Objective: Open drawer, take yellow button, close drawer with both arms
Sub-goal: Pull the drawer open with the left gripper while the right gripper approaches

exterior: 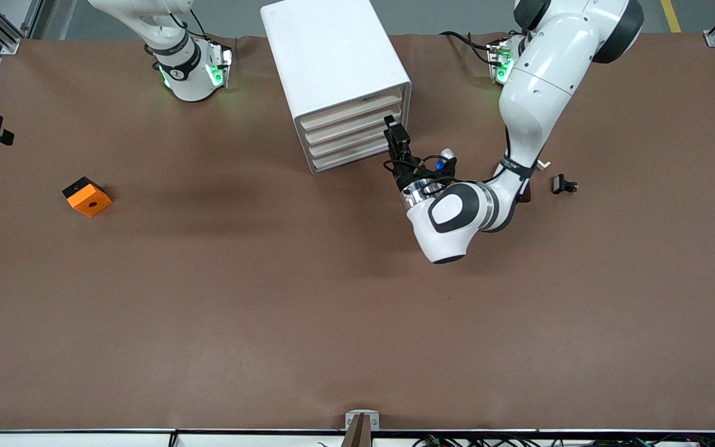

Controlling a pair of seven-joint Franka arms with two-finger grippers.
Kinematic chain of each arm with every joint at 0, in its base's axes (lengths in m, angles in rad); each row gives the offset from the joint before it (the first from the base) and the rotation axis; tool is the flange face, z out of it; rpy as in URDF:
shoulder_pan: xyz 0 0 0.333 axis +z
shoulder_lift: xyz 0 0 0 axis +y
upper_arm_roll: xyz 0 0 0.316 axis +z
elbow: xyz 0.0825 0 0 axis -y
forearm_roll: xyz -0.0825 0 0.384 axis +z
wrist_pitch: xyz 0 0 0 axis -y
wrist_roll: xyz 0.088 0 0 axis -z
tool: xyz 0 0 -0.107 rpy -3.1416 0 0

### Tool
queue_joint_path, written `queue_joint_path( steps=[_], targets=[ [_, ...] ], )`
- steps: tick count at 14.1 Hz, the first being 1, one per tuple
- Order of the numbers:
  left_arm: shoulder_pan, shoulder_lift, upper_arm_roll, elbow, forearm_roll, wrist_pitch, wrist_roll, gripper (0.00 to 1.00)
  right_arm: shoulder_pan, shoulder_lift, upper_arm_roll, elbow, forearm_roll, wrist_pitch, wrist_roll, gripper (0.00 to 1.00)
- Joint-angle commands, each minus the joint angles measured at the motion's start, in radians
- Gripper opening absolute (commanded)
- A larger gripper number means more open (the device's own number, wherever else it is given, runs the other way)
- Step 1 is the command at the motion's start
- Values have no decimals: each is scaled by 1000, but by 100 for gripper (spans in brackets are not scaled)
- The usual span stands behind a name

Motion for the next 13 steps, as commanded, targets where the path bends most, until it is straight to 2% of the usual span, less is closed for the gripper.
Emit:
queue_joint_path(
  steps=[1,4,6,13],
  targets=[
    [8,-64,-26,-89,-11,3,-14,54,-13,40,5,21,6,-5,-9,100],
    [6,-91,-39,-139,-6,4,-9,54,-19,64,3,19,6,3,-17,100],
    [6,-101,-39,-172,-4,10,-2,54,-21,122,2,22,-4,-6,-17,100],
    [5,-104,-39,-205,32,53,5,54,-36,141,2,21,23,1,21,100]
  ],
)
